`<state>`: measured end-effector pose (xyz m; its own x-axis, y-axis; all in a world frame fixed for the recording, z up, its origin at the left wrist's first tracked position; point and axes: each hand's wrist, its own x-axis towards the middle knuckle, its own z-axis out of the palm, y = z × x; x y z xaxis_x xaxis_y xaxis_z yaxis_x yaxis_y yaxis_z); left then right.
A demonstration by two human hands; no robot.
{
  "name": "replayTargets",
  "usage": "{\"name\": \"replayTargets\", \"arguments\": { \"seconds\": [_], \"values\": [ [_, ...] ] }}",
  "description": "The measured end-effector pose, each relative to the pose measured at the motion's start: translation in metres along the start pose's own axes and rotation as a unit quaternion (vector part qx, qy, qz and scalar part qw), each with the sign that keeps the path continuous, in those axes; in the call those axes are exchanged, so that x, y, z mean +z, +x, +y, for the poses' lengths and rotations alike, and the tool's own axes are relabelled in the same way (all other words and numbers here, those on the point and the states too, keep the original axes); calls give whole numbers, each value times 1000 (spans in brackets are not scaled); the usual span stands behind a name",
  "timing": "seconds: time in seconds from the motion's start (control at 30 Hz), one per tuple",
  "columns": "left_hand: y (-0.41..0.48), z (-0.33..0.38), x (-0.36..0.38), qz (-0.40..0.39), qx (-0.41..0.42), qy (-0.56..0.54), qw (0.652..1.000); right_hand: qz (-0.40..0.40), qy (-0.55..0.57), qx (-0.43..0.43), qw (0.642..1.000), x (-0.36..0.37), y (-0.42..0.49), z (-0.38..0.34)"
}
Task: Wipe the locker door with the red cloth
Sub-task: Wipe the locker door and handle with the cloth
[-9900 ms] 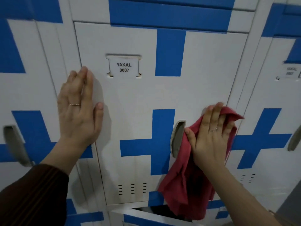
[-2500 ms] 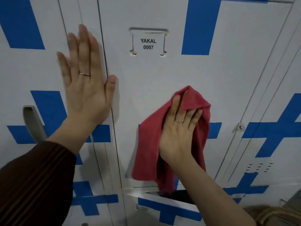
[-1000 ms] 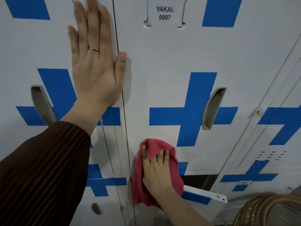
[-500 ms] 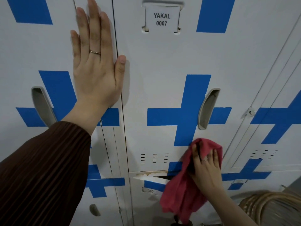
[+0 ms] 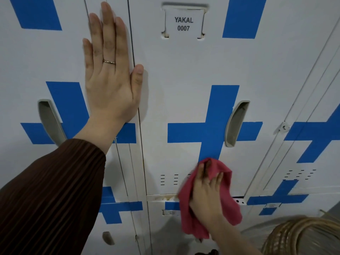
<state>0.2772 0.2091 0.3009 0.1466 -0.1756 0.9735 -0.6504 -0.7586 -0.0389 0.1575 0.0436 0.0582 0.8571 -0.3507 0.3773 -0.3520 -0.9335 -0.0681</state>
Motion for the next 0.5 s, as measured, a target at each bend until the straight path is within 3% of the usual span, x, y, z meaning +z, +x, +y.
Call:
{"name": "replayTargets", "arguments": {
  "seconds": [0.2,0.4,0.5],
  "values": [
    [0,-2,1,2,2,0,1000,-10,29,-99,995,2,-2,-74],
    [-1,-4,3,9,6,-4,1000,27,35,-82,996,6,2,-54],
    [-1,-5,3,11,4,-4,1000,-16,-6,-40,999,11,-2,-24]
  ]
}}
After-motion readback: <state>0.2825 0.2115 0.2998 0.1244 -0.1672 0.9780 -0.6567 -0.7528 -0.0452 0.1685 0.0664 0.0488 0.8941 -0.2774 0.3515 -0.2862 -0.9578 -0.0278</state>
